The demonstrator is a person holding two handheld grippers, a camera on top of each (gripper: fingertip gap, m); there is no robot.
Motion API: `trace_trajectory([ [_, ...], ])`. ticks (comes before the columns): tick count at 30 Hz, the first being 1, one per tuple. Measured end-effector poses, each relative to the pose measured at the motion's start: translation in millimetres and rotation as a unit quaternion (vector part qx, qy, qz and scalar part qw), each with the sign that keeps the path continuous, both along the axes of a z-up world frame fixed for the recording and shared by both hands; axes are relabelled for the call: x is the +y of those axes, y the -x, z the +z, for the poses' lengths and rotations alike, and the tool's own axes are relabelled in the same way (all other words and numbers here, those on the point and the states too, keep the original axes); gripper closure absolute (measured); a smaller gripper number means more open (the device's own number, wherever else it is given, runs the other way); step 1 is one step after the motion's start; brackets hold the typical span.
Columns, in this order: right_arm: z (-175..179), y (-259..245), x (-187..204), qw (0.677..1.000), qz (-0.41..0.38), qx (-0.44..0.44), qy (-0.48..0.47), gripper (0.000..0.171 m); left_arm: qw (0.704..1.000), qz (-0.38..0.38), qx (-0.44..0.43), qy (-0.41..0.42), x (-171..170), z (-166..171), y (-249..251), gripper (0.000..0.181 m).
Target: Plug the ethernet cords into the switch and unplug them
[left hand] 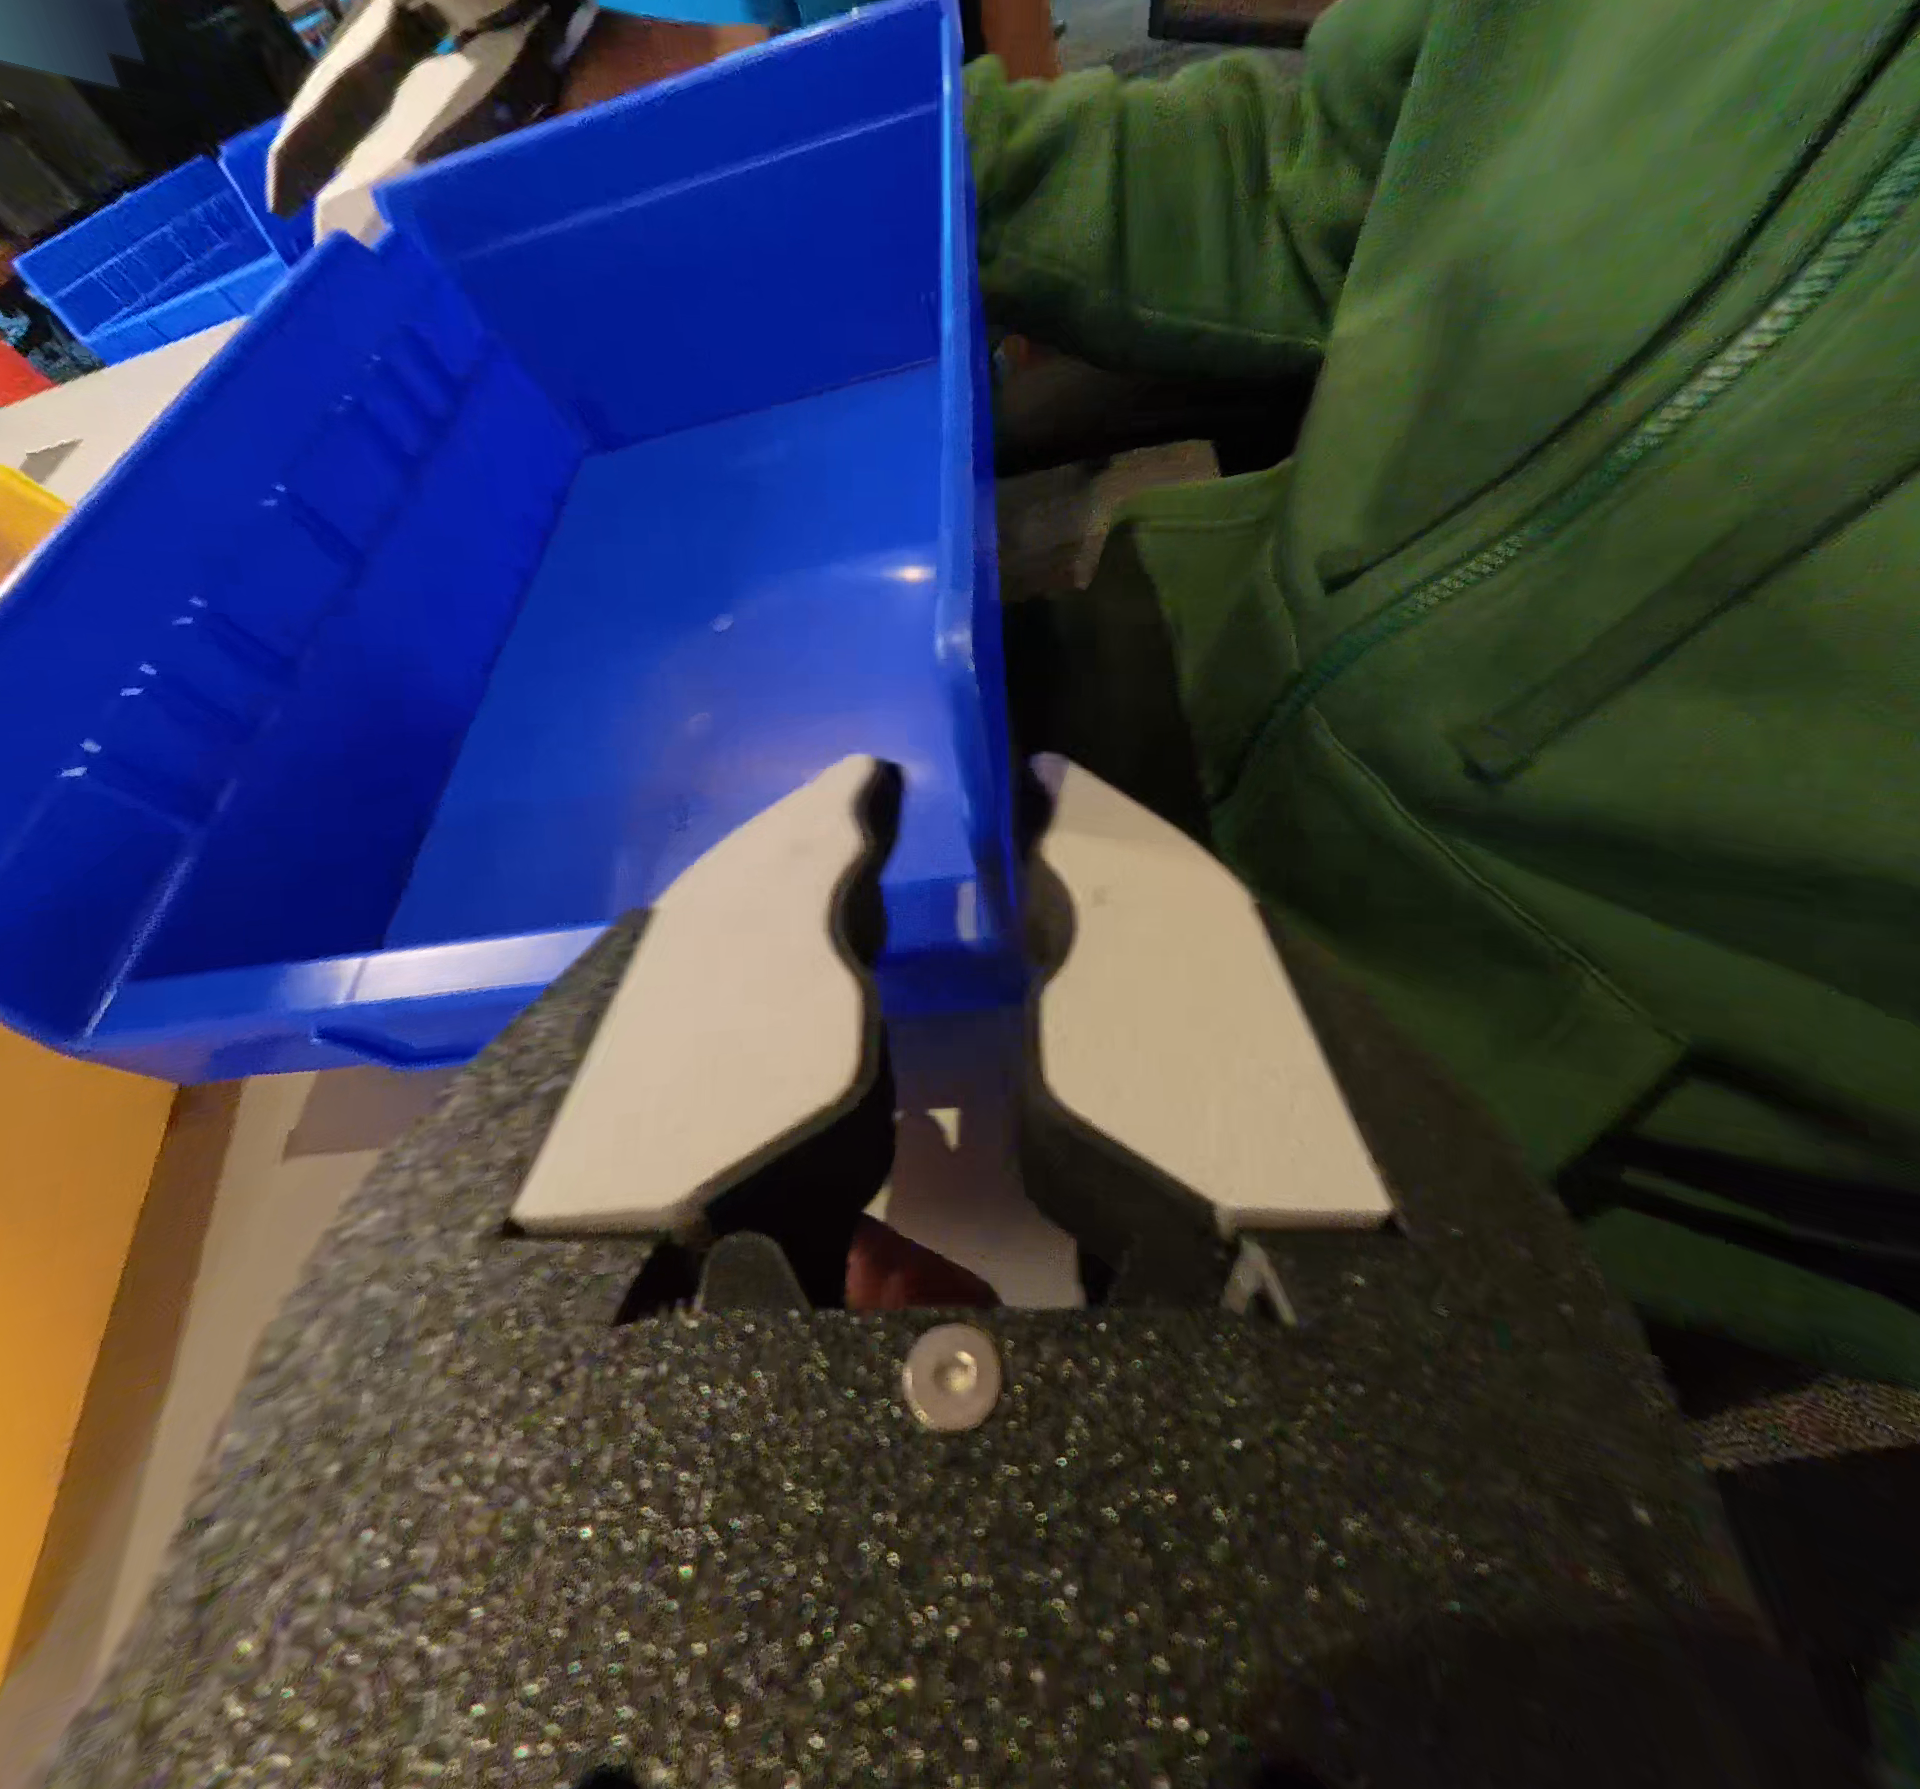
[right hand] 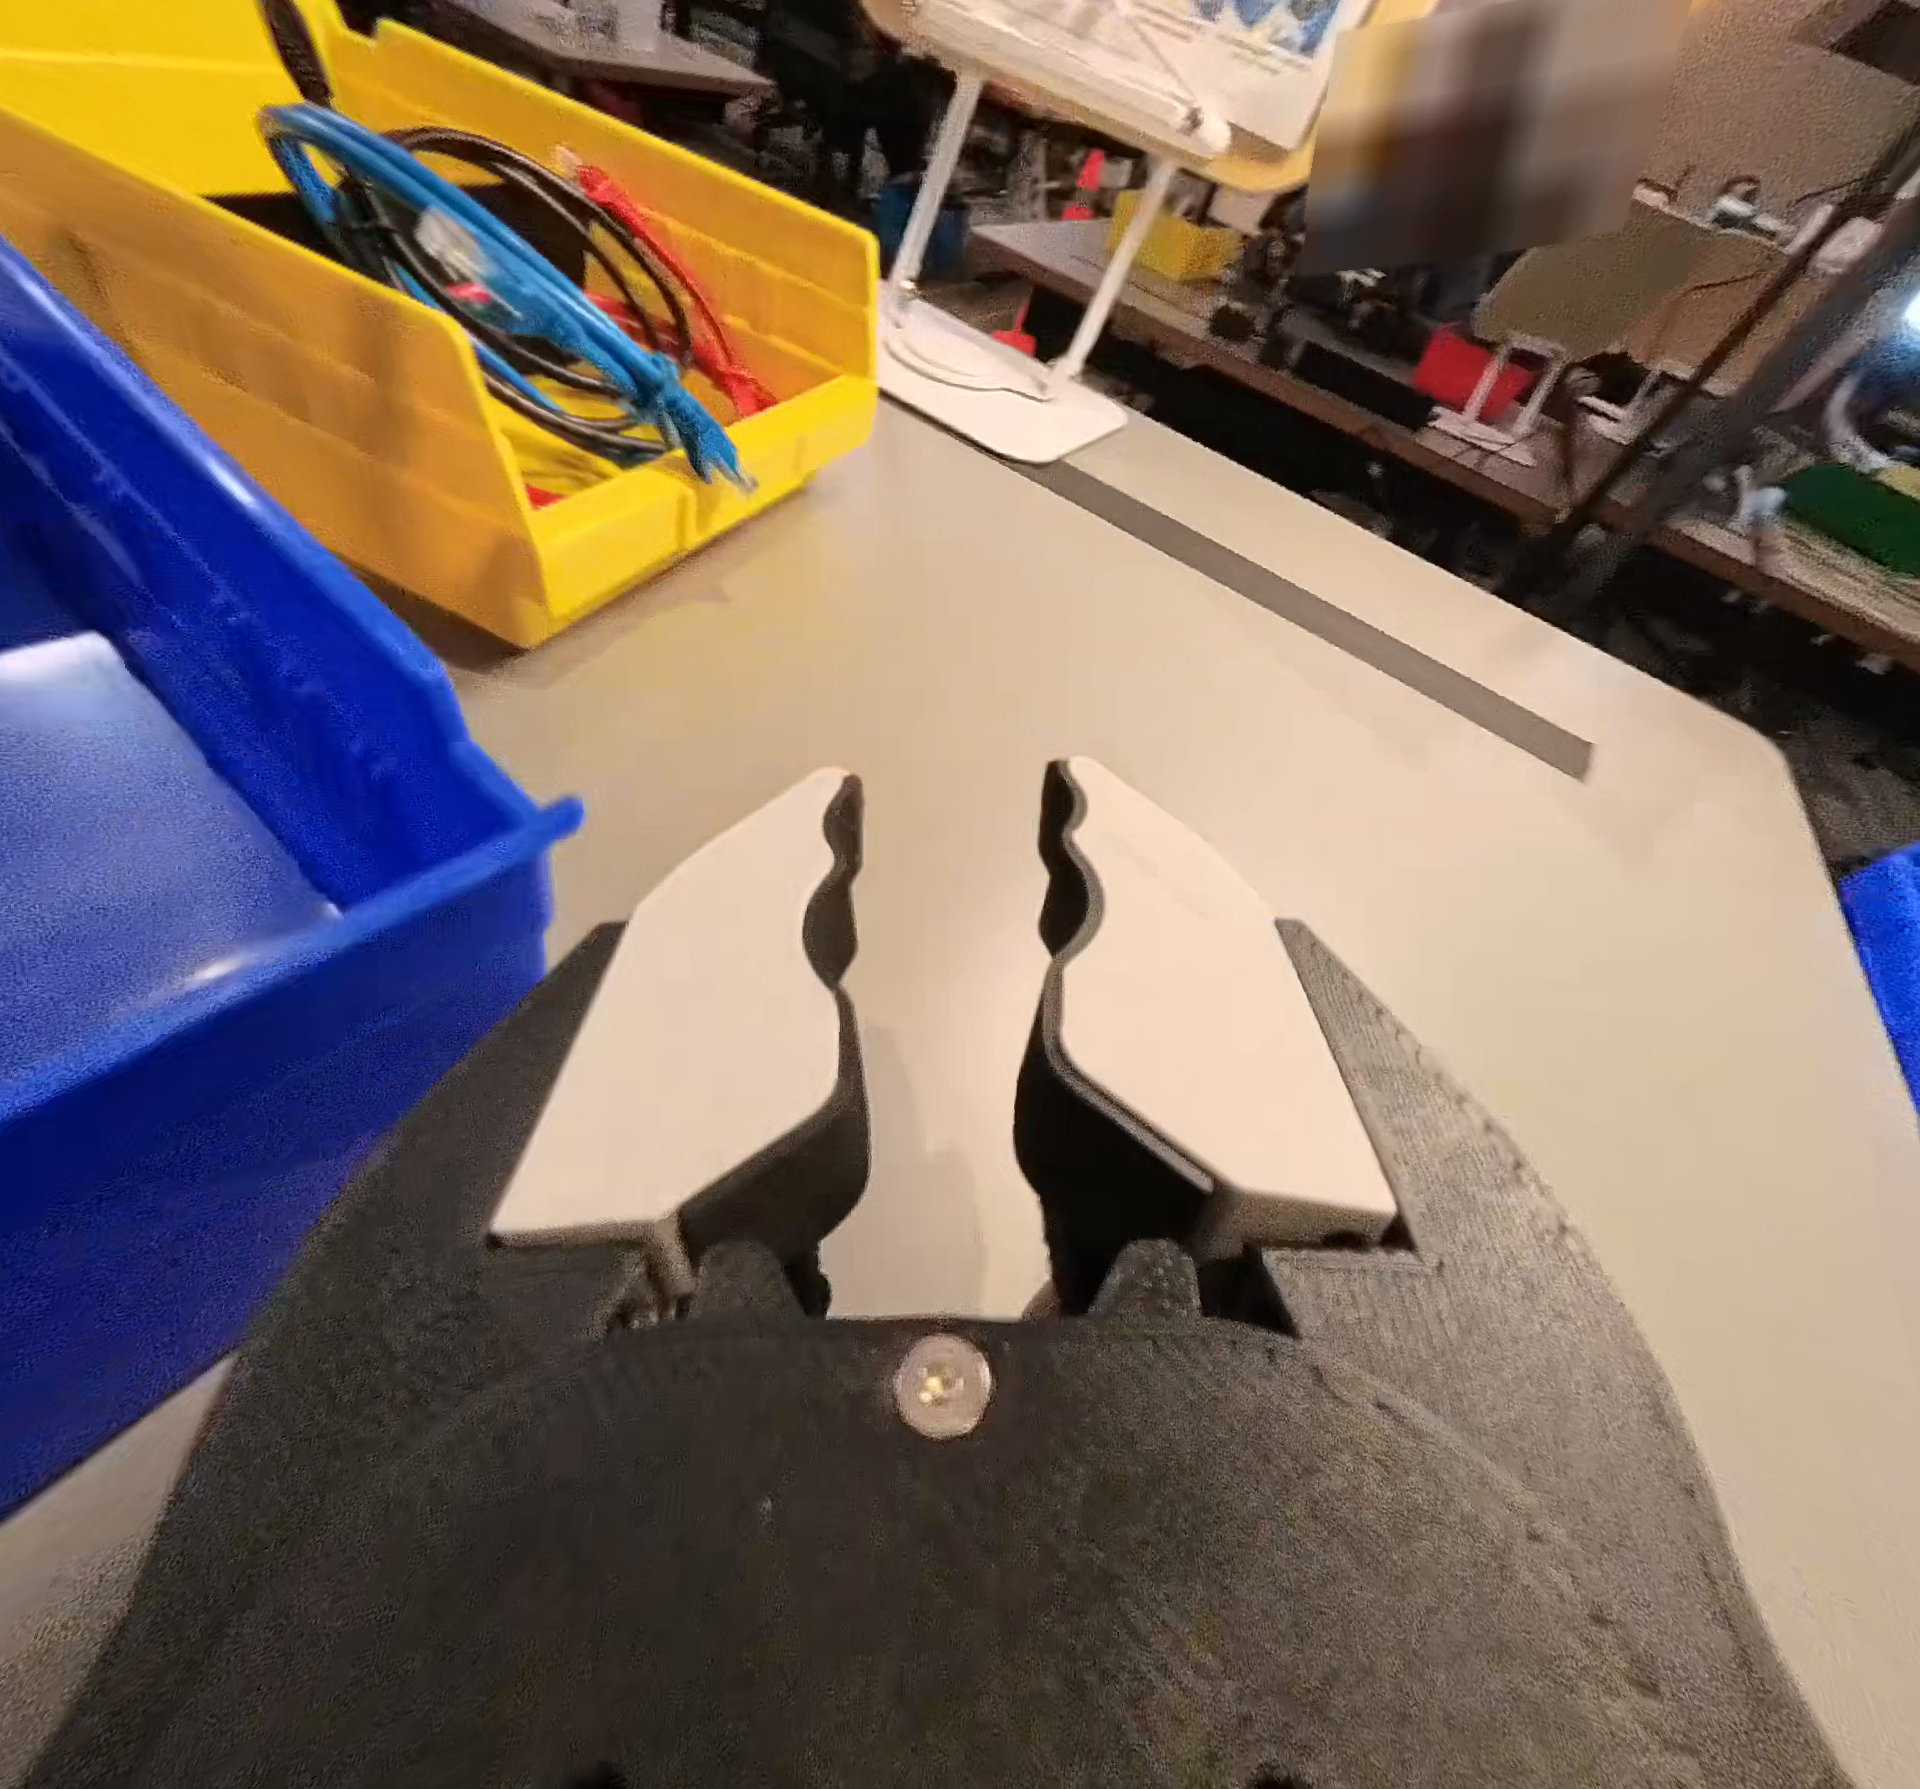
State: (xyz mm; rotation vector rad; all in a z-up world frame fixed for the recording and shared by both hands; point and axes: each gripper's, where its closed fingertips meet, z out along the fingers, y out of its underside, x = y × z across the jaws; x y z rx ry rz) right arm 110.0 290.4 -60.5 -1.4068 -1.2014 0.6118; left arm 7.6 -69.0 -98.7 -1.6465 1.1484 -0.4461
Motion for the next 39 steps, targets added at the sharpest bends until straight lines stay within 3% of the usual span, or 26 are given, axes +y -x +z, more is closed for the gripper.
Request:
trace_trajectory([
  [2, 0.7, -26.8, 8.8, 0.999, -0.022, 0.007, -0.024, 0.138, 1.0, 0.0, -0.004, -0.004, 7.1, 2.2, -8.5, 0.131],
  [7, 10.4, -82.0, 16.2, 0.998, -0.033, 0.028, 0.044, 0.14, 0.996, 0.011, -0.079, -0.038, 2.8, 27.2, 3.3, 0.121],
  [10, 40.8, -81.5, -26.9, 0.992, 0.048, 0.049, 0.106, 0.133, 0.98, 0.024, -0.183, -0.077, -1.6, 58.4, 24.2, 0.115],
  [13, 59.7, -65.6, -100.0, 0.972, 0.191, 0.036, 0.13, 0.118, 0.941, 0.061, -0.31, -0.12, 7.8, 88.8, 53.6, 0.112],
  [16, 43.8, -50.2, -129.3, 0.97, 0.206, -0.043, 0.123, 0.098, 0.92, 0.133, -0.358, -0.089, 30.9, 87.8, 78.7, 0.112],
  [19, 5.4, -44.3, -118.0, 0.972, 0.14, -0.153, 0.113, 0.094, 0.914, 0.163, -0.361, -0.085, 37.2, 86.3, 85.2, 0.112],
  [21, 4.4, -45.8, -103.0, 0.977, 0.103, -0.151, 0.106, 0.082, 0.91, 0.17, -0.367, -0.088, 37.2, 87.2, 88.3, 0.112],
  [26, 29.0, -82.9, -37.5, 0.977, -0.094, -0.184, -0.06, 0.099, 0.897, 0.196, -0.389, -0.078, 42.1, 87.0, 100.1, 0.113],
  [28, 43.7, -94.7, -34.4, 0.968, -0.127, -0.189, -0.11, 0.107, 0.891, 0.222, -0.39, -0.071, 47.8, 84.5, 107.4, 0.113],
  [33, 82.2, -74.3, -94.1, 0.986, -0.041, -0.109, -0.121, 0.112, 0.854, 0.381, -0.341, -0.094, 68.5, 73.9, 155.5, 0.113],
  [36, 70.3, -46.9, -148.0, 0.985, 0.058, -0.119, -0.109, 0.111, 0.824, 0.51, -0.232, -0.08, 80.3, 56.2, 196.4, 0.112],
  [39, 50.5, -26.1, -187.0, 0.976, 0.114, -0.141, -0.122, 0.112, 0.801, 0.567, -0.19, -0.038, 91.9, 51.3, 221.6, 0.113],
])
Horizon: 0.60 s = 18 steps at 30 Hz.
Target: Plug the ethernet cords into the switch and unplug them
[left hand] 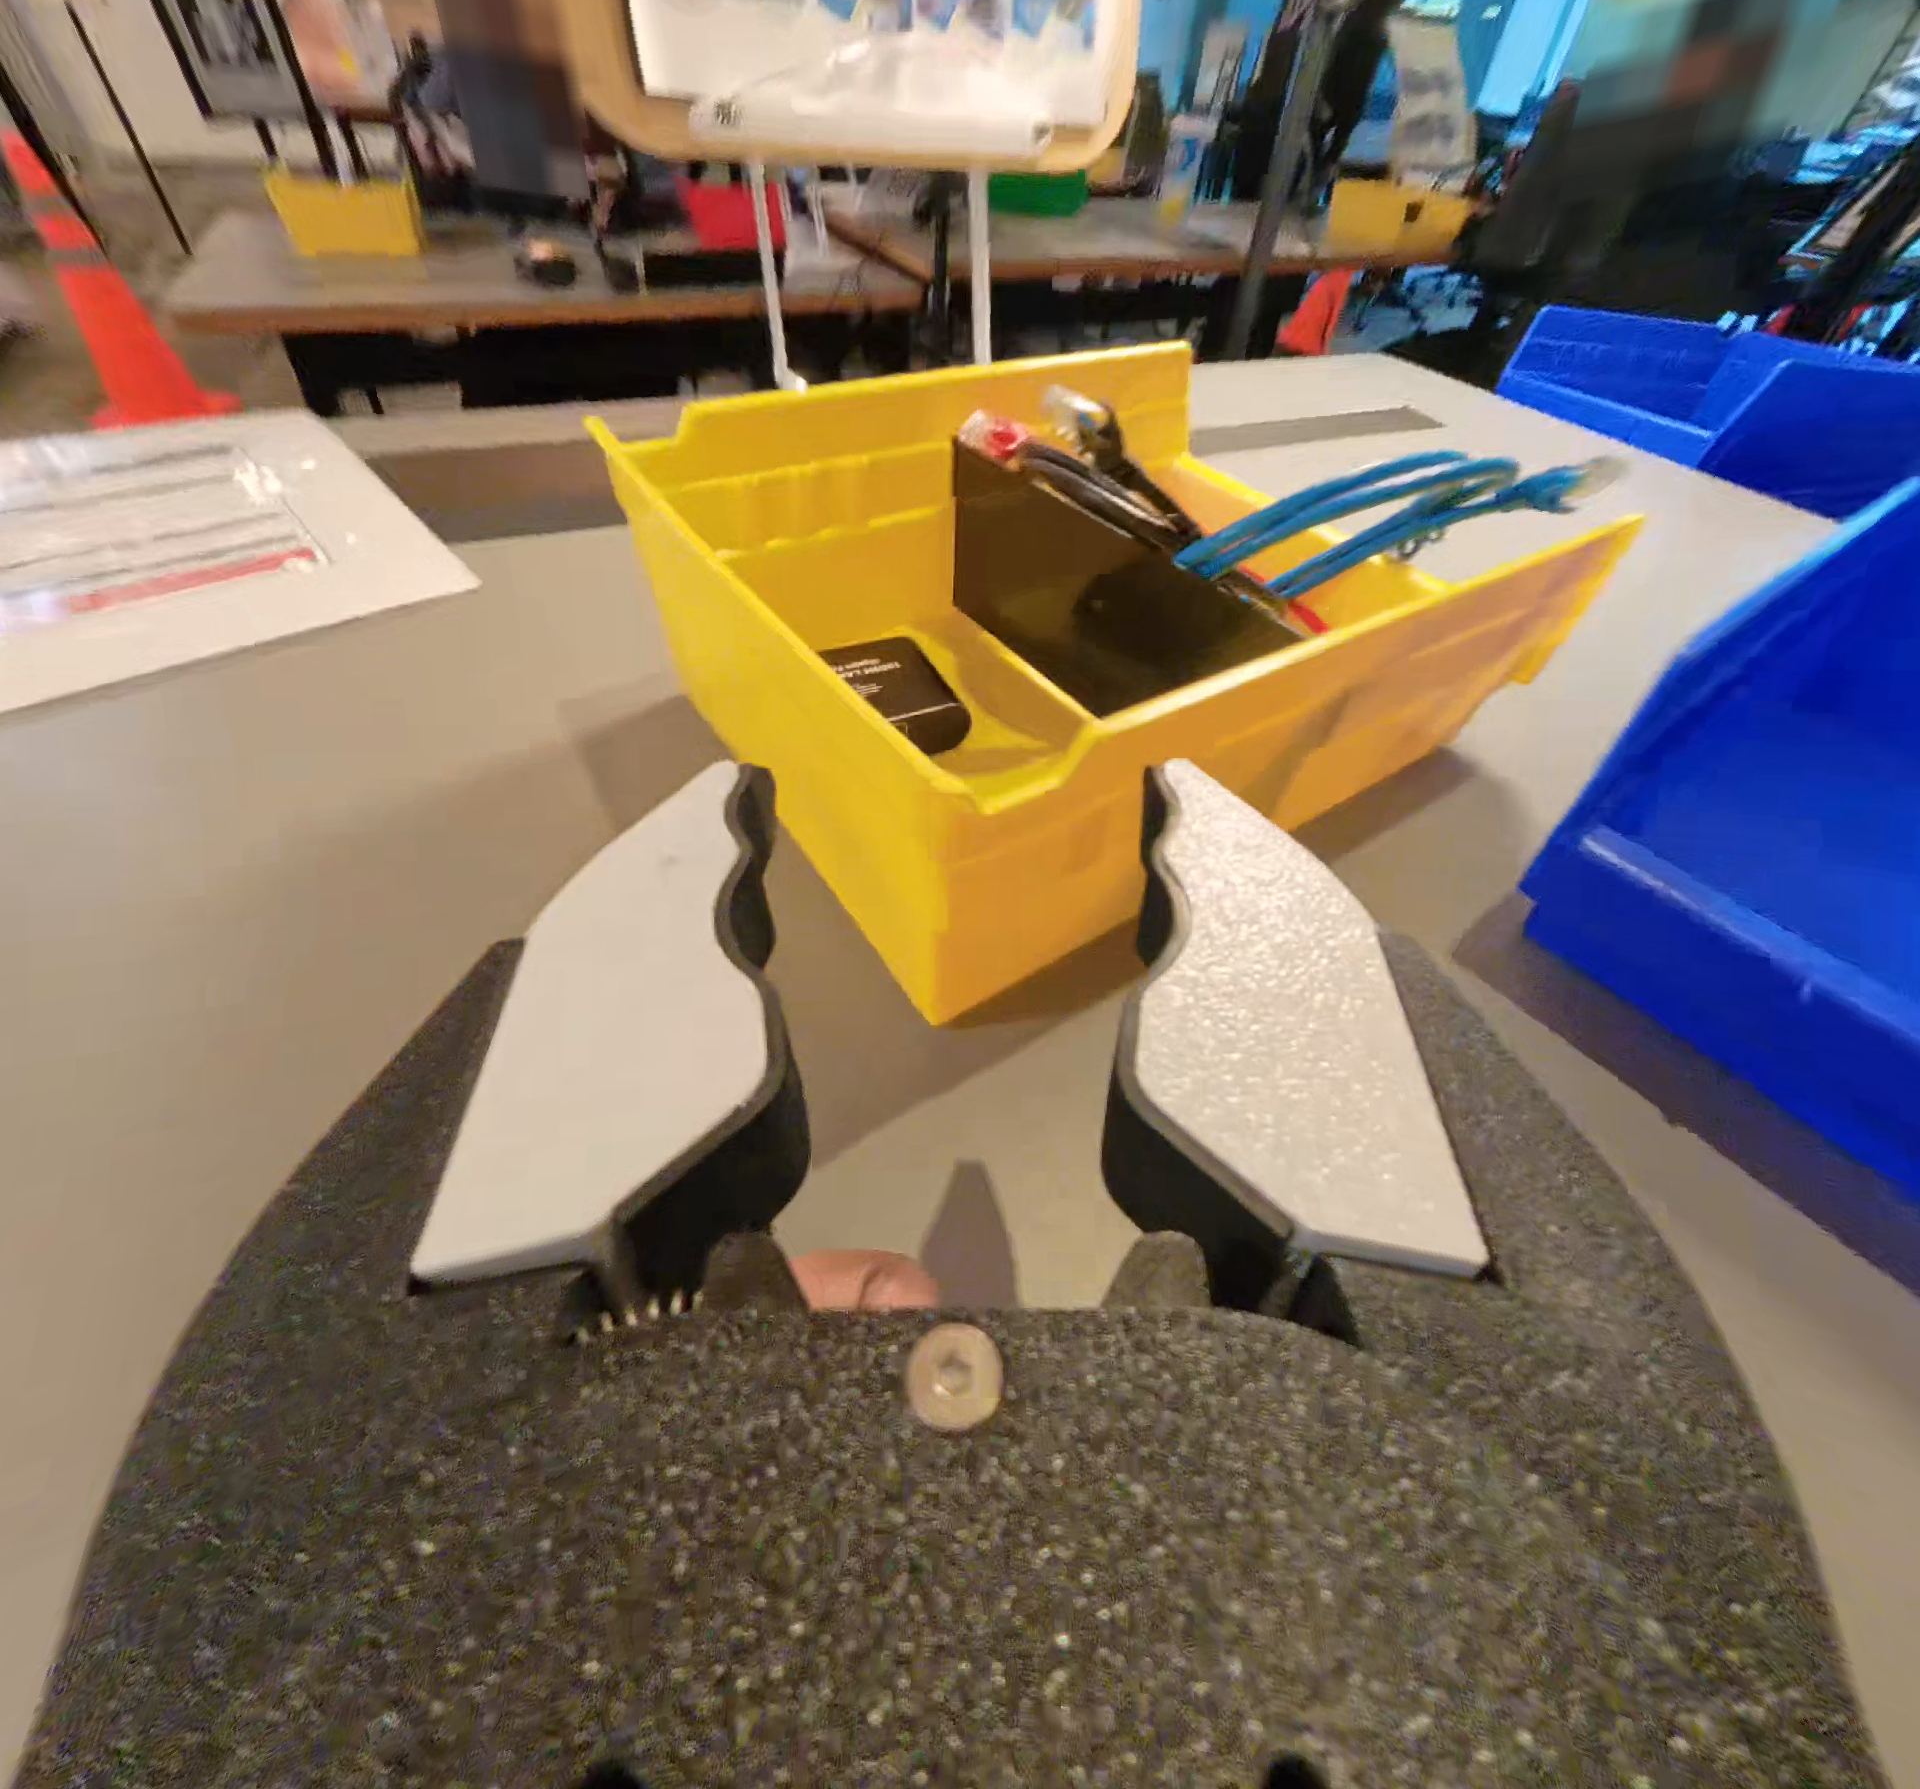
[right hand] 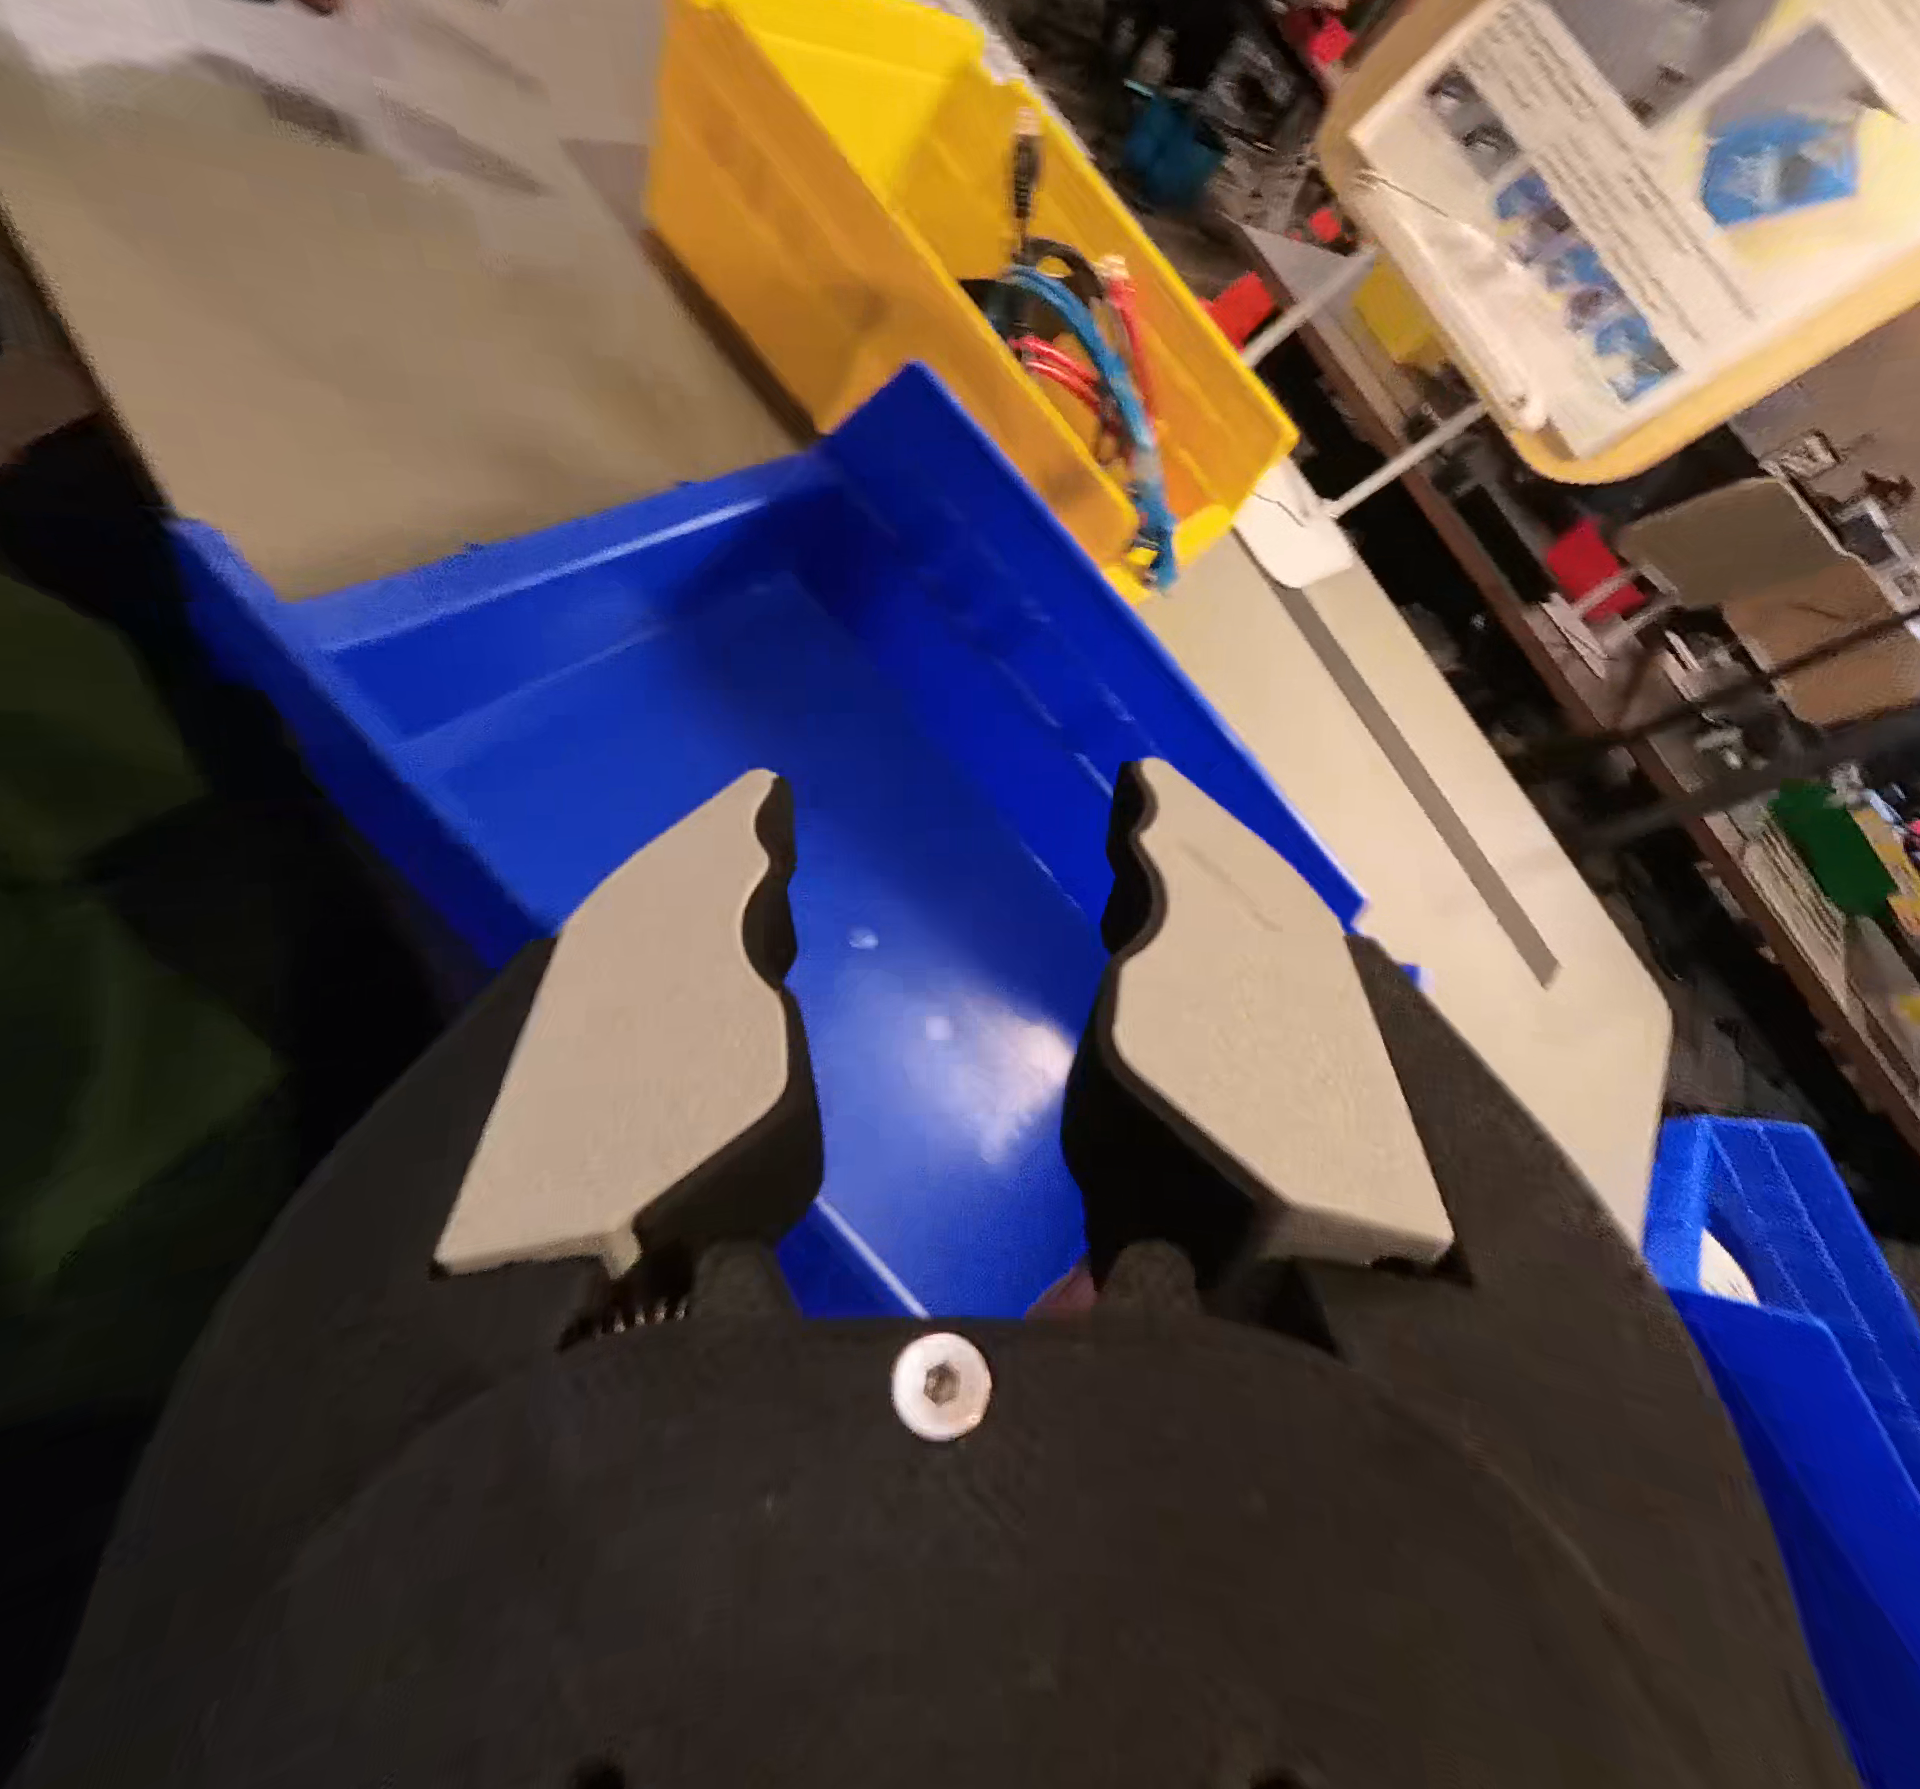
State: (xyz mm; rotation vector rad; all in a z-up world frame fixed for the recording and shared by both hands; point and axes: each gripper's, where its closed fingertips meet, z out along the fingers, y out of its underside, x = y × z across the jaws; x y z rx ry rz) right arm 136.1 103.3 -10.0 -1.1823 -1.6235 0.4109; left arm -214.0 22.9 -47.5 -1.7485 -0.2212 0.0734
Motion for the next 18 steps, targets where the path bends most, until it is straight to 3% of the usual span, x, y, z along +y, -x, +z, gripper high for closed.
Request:
trace_trajectory([
  [2, -7.5, 8.6, -16.2, 1.0, 0.017, -0.01, -0.003, 0.112, 0.999, 0.006, -0.046, 0.01, 11.2, 6.9, 11.4, 0.113],
  [5, -8.7, 18.0, -28.6, 1.0, 0.028, -0.006, -0.006, 0.114, 0.994, 0.011, -0.098, 0.048, 26.9, 6.6, 29.2, 0.139],
  [8, -14.1, 26.0, -38.3, 0.999, 0.049, -0.008, 0.002, 0.114, 0.985, -0.049, -0.093, 0.137, 37.3, -19.1, 27.2, 0.148],
  [11, -17.9, 29.6, -42.3, 0.998, 0.067, -0.008, 0.004, 0.114, 0.986, -0.049, -0.071, 0.143, 30.3, -20.1, 47.5, 0.162],
  [15, -20.9, 28.5, -38.1, 0.997, 0.081, -0.009, 0.016, 0.109, 0.984, 0.014, 0.013, 0.179, -0.1, -17.4, 104.8, 0.155],
  [18, -22.6, 26.1, -21.7, 0.998, 0.061, -0.006, 0.008, 0.111, 0.96, 0.133, 0.107, 0.223, -38.7, -9.3, 158.1, 0.149],
])
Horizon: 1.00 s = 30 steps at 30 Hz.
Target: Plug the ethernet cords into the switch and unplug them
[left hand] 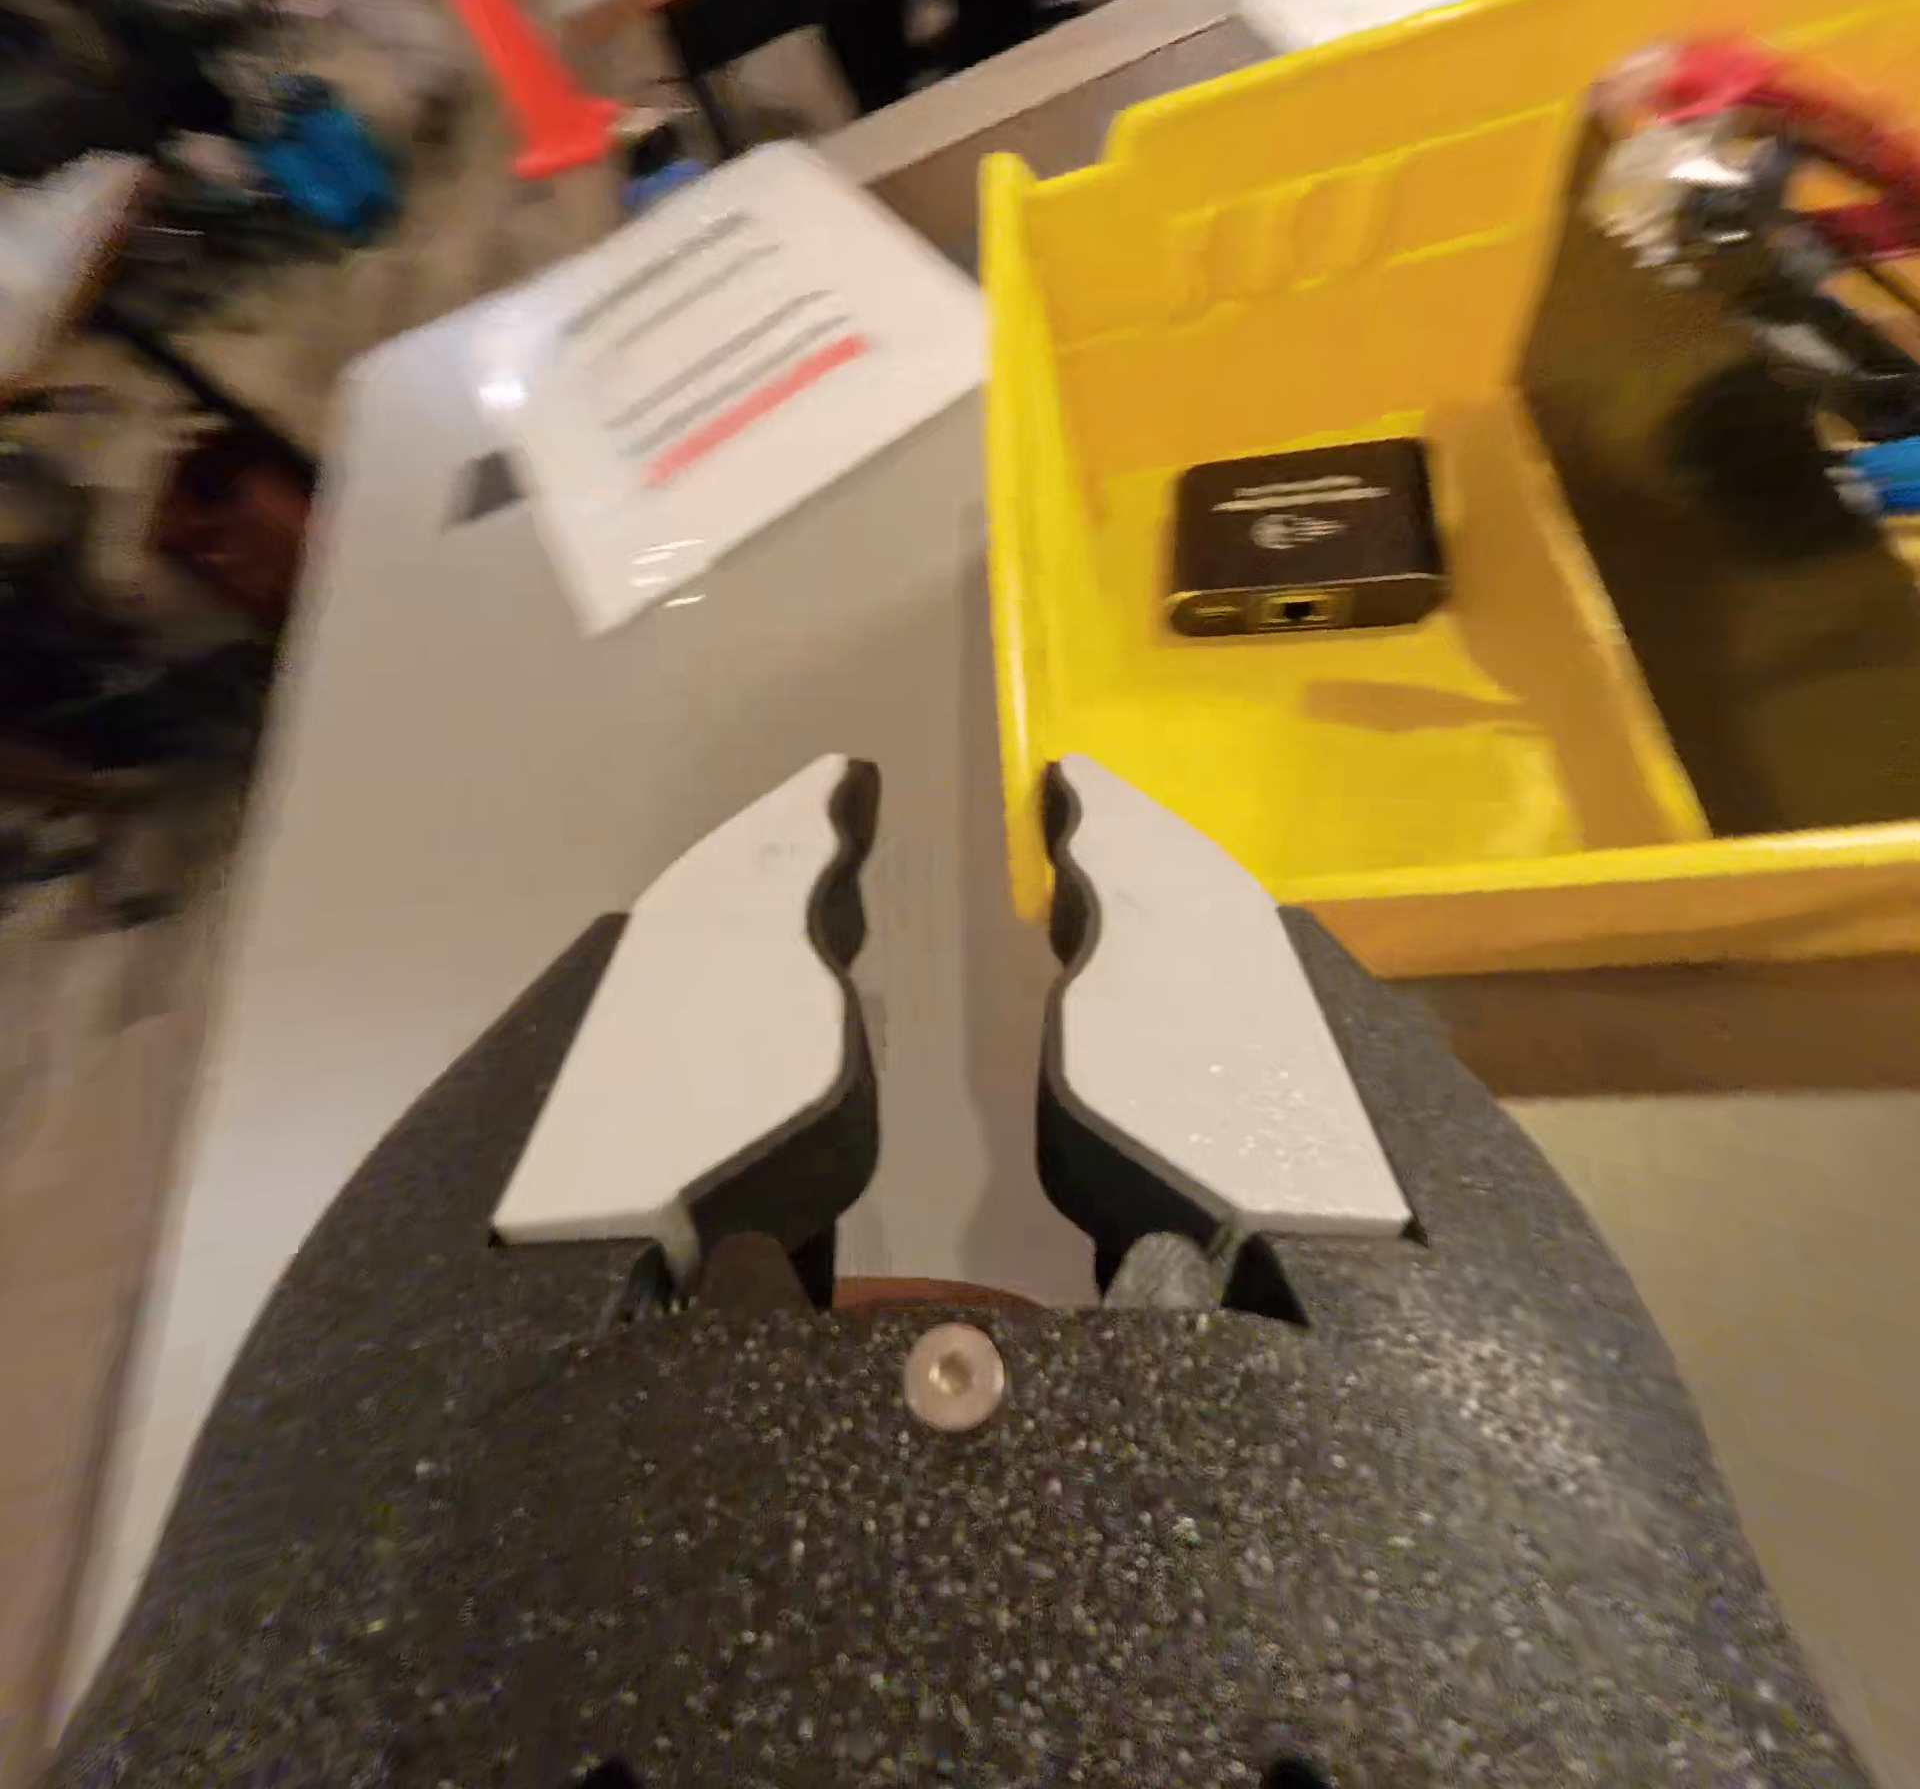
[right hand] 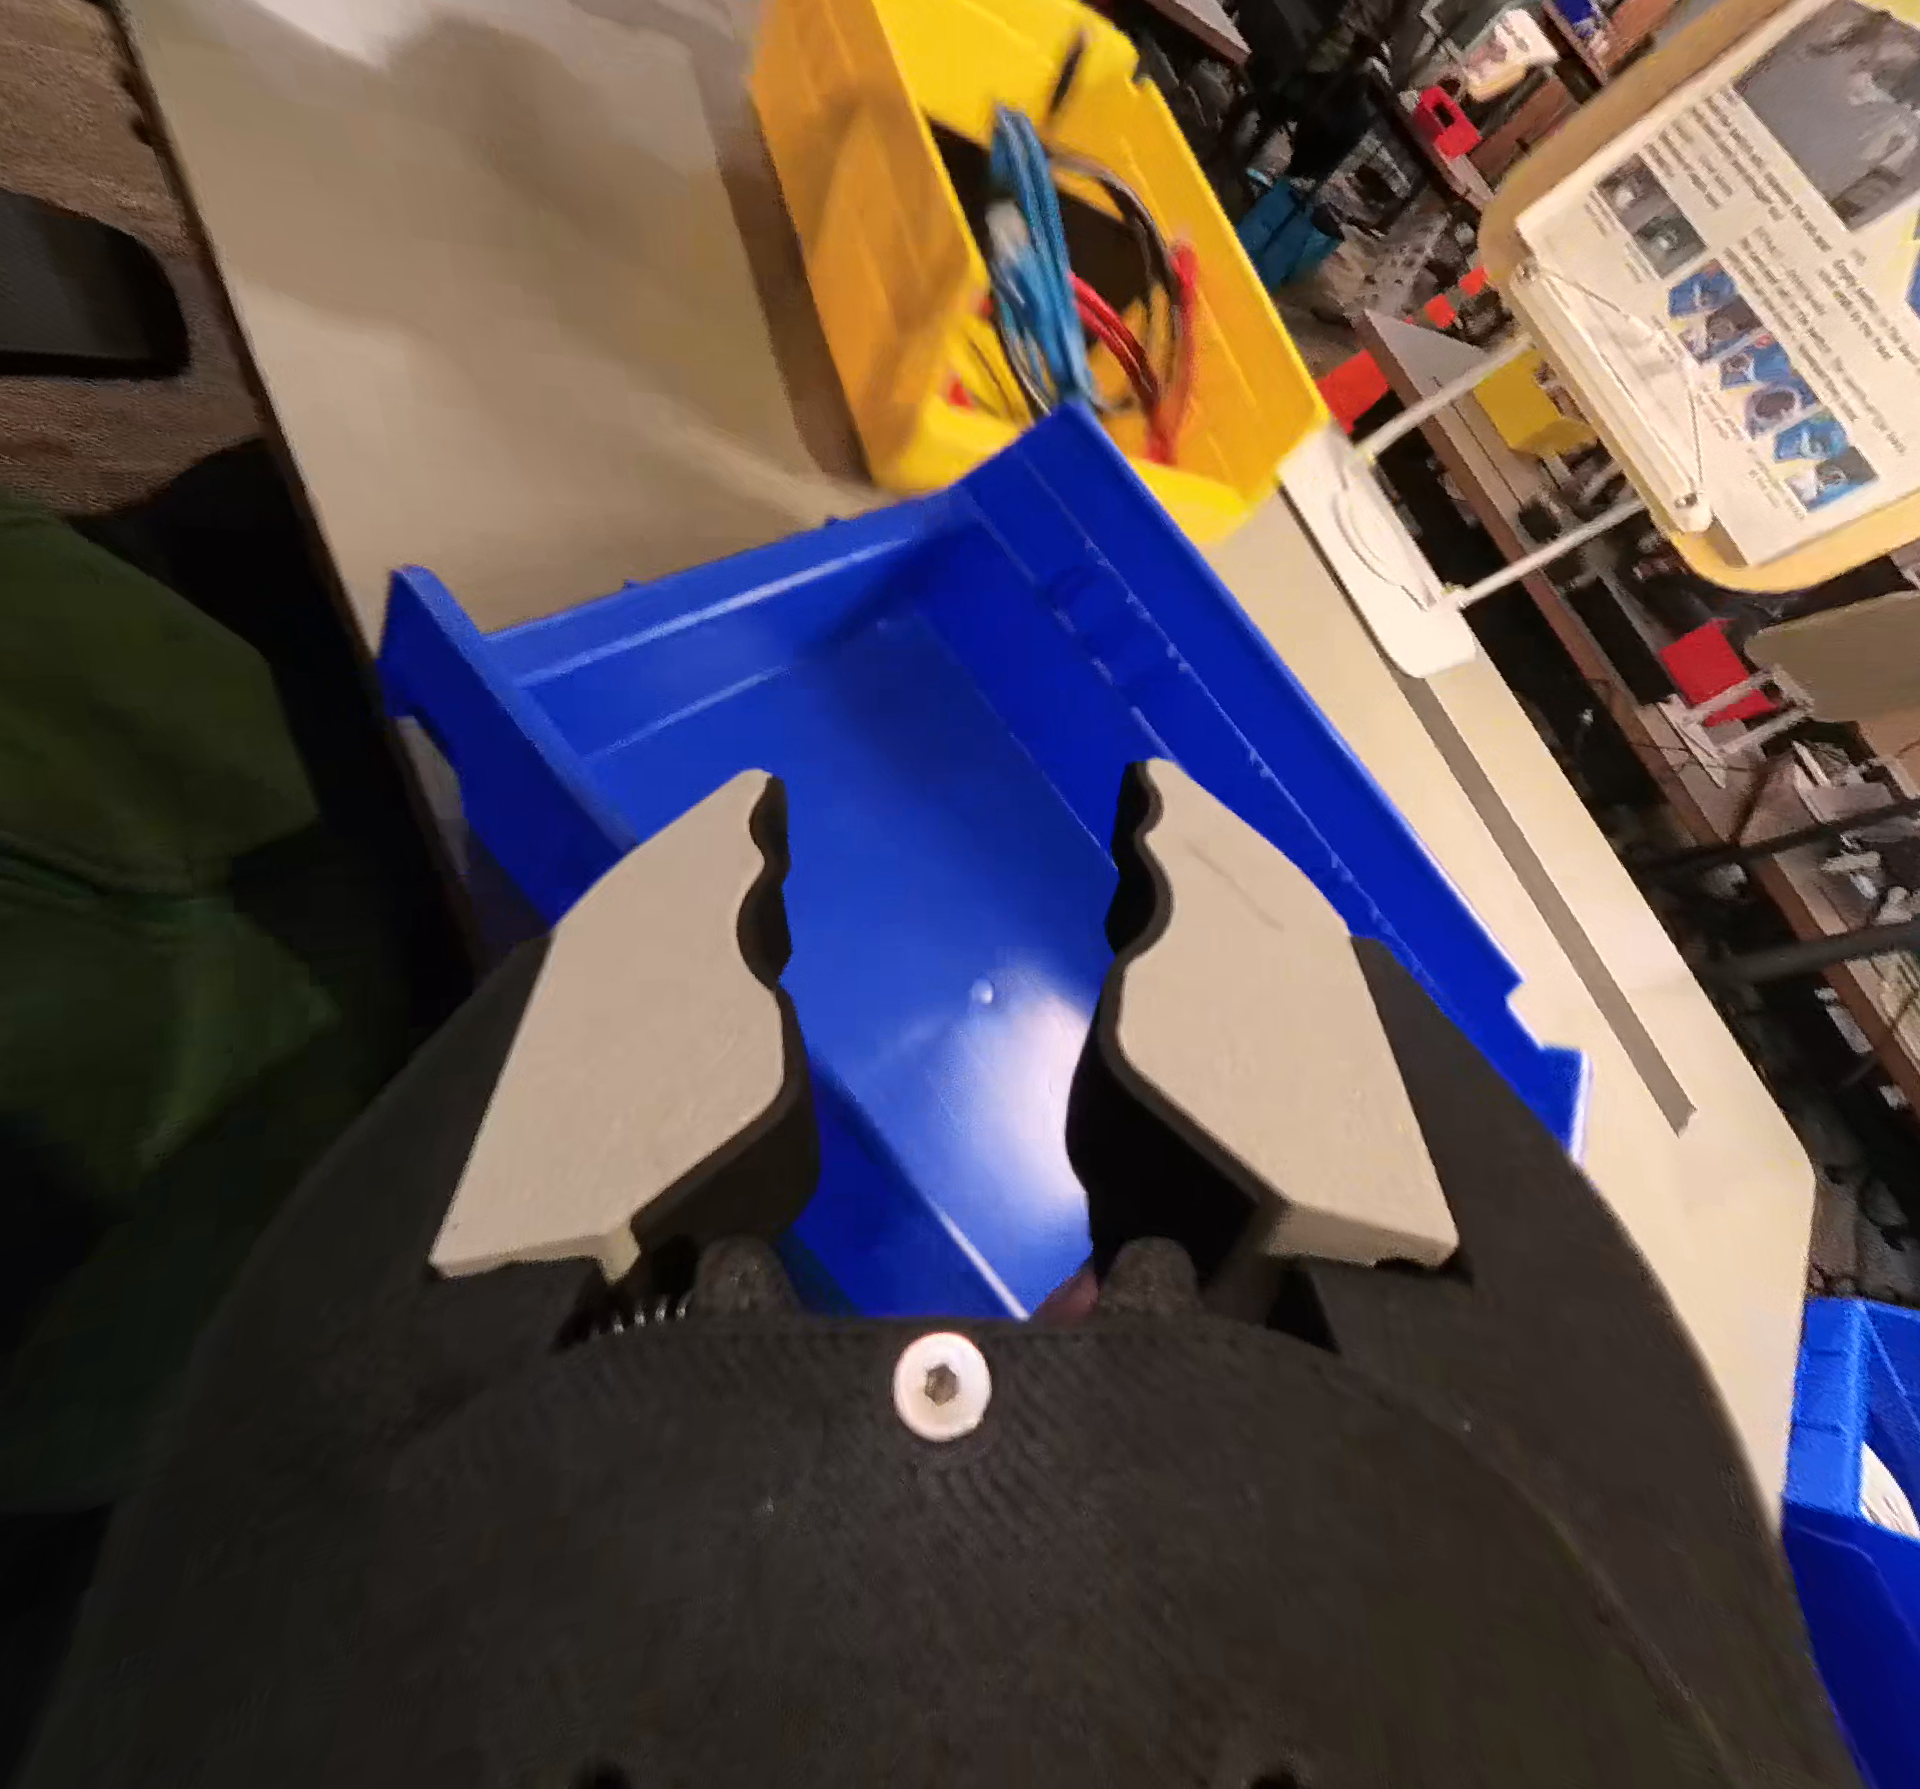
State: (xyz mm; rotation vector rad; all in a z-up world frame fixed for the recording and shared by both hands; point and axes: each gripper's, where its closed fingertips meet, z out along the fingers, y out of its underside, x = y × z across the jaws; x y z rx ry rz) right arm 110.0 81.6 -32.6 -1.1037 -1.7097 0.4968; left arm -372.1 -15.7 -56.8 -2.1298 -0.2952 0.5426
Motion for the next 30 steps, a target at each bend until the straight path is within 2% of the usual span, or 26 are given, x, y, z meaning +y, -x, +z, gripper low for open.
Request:
trace_trajectory([
  [2, 0.0, -0.8, 14.3, 0.999, -0.031, 0.003, -0.012, 0.112, 0.996, 0.065, 0.061, -0.012, -26.8, 19.2, 15.8, 0.144],
  [5, 8.4, 5.1, 6.7, 0.999, -0.035, 0.023, -0.014, 0.112, 0.989, 0.046, 0.087, -0.107, -35.4, 51.2, -23.3, 0.138],
  [7, 18.6, 15.4, -15.7, 0.998, -0.021, 0.058, 0.016, 0.111, 0.985, -0.029, 0.078, -0.153, -20.3, 59.9, -80.8, 0.128],
  [9, 19.6, 28.4, -37.5, 0.996, -0.025, 0.08, 0.041, 0.111, 0.98, -0.098, 0.066, -0.162, 0.3, 55.2, -139.6, 0.117],
  [12, 9.4, 45.3, -48.3, 0.993, -0.08, 0.082, -0.002, 0.106, 0.978, -0.122, 0.084, -0.149, 32.0, 40.3, -187.2, 0.111],
  [14, 4.5, 51.4, -43.2, 0.987, -0.133, 0.081, -0.041, 0.103, 0.982, -0.083, 0.125, -0.114, 47.5, 27.2, -185.7, 0.107],
  [17, -1.4, 49.7, -33.9, 0.974, -0.195, 0.075, -0.086, 0.111, 0.984, -0.03, 0.162, -0.073, 53.8, 10.2, -173.2, 0.109],
  [19, -1.8, 44.5, -26.4, 0.969, -0.211, 0.077, -0.105, 0.115, 0.983, -0.005, 0.169, -0.074, 45.5, 7.6, -164.6, 0.125],
  [22, -1.5, 26.2, -2.5, 0.959, -0.245, 0.076, -0.117, 0.118, 0.977, 0.044, 0.196, -0.067, 15.7, 5.1, -137.9, 0.141],
  [28, -4.3, -57.7, 70.0, 0.92, -0.361, 0.091, -0.121, 0.123, 0.971, 0.168, 0.162, -0.061, -79.1, -5.6, -54.4, 0.149],
  [30, -5.3, -91.1, 92.3, 0.902, -0.403, 0.095, -0.117, 0.125, 0.966, 0.186, 0.155, -0.087, -104.7, 5.3, -45.5, 0.148],
])
